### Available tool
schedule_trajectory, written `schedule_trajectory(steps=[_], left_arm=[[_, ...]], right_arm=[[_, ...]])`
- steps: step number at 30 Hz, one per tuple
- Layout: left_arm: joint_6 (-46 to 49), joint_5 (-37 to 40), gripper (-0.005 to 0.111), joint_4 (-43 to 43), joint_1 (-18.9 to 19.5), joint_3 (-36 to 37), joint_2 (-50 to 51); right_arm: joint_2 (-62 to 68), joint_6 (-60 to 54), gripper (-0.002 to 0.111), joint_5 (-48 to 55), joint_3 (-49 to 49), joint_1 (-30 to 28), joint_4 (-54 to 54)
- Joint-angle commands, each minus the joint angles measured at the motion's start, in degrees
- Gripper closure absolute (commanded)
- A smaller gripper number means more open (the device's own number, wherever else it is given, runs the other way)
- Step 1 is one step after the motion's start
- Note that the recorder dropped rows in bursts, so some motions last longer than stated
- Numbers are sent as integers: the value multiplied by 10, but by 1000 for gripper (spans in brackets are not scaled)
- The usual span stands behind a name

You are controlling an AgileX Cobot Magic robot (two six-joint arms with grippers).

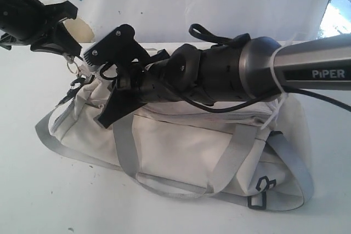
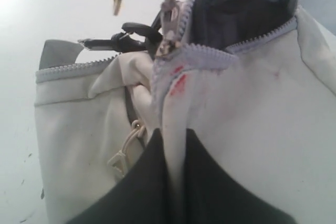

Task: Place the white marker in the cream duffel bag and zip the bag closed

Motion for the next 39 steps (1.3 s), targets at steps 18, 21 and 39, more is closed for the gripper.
schedule_trajectory(steps=[18, 21, 39], left_arm=[[-64, -27, 107, 79, 8, -66, 43], [-69, -23, 107, 96, 8, -78, 43], [-12, 28, 107, -10, 8, -95, 43]], right_arm=[[-6, -9, 108, 80, 12, 0, -27], [-6, -9, 108, 80, 18, 0, -32], [-22, -7, 108, 9, 33, 0, -38]])
